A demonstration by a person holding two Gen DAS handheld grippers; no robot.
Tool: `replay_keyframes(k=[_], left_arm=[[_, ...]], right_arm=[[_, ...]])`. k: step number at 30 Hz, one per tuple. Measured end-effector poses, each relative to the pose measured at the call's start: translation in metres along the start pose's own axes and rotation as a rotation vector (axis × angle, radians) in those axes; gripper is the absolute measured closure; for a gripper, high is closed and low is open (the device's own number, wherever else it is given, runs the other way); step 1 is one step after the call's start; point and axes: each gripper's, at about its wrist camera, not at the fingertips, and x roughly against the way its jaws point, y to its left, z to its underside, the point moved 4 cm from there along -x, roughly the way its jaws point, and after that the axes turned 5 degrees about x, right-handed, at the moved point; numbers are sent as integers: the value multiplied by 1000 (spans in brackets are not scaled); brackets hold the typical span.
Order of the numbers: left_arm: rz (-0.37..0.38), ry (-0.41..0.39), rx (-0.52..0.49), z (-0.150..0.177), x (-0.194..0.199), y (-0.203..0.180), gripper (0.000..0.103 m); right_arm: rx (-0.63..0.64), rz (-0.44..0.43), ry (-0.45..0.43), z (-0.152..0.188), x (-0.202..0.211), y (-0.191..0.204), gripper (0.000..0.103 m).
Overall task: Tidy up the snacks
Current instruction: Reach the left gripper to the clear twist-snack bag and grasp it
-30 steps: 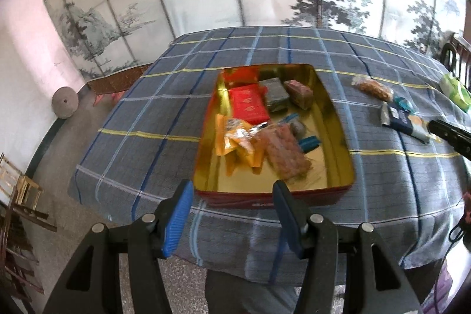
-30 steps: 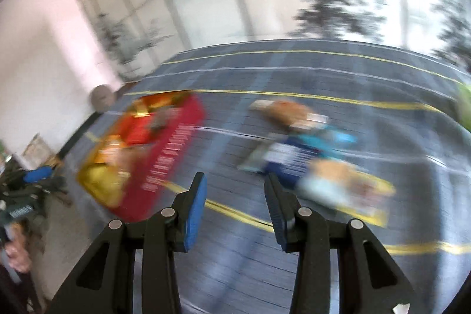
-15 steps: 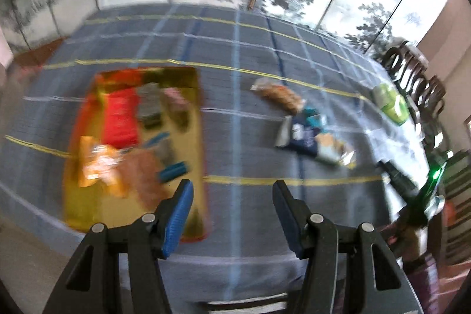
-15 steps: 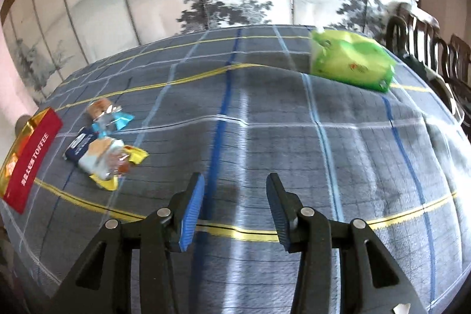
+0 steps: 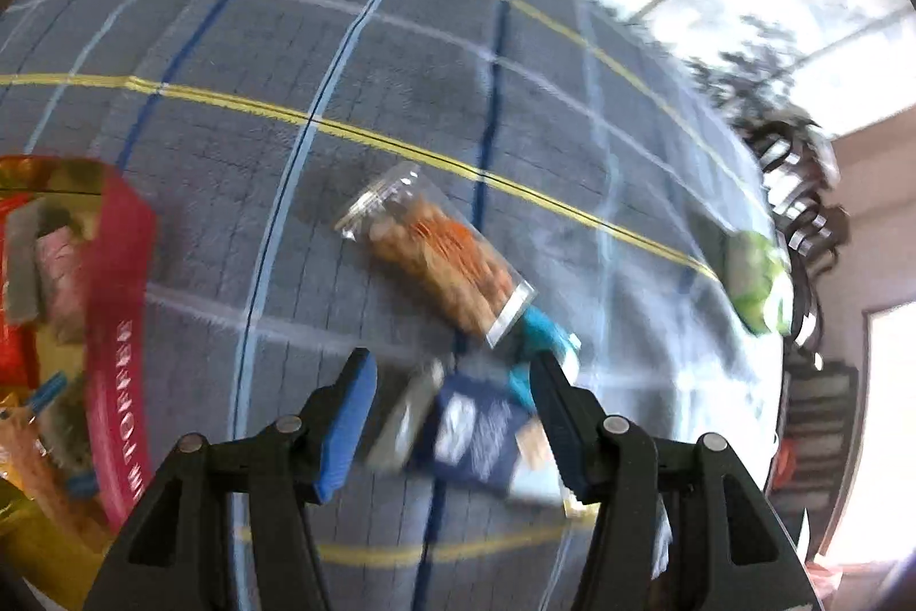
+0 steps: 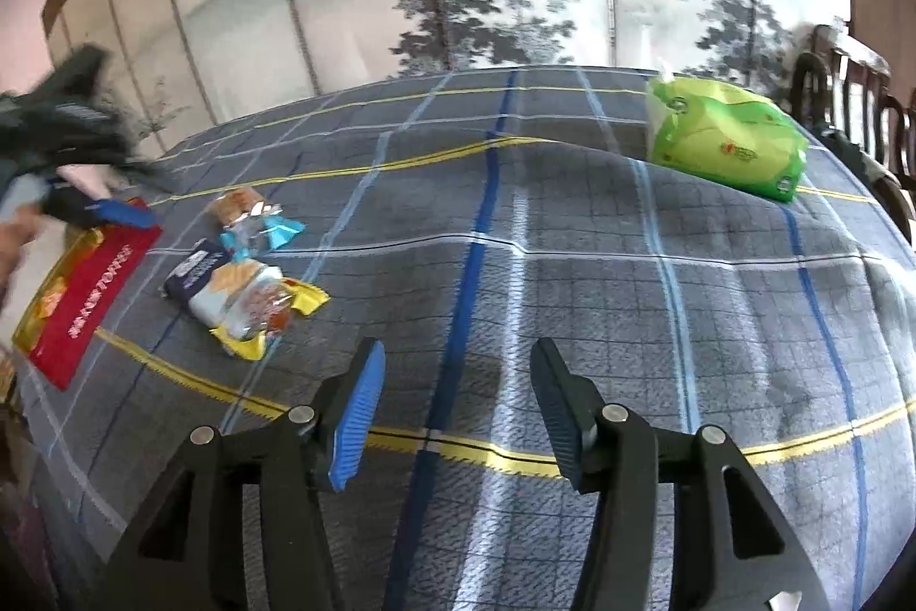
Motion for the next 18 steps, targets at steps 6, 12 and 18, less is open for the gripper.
replay_keyframes(k=[6,12,18], left_arm=[[-34,1,86,-19,-23,-6,46],[-109,-1,108,-33,-41,-19,46],[-187,-3,114,-37,-55,-30,43]], right_arm=[[-8,-58,-25,-4,-7,9,53],[-20,-100,-47,-8,-12,15,53],[-49,-134,-64,-10,-13,14,53]])
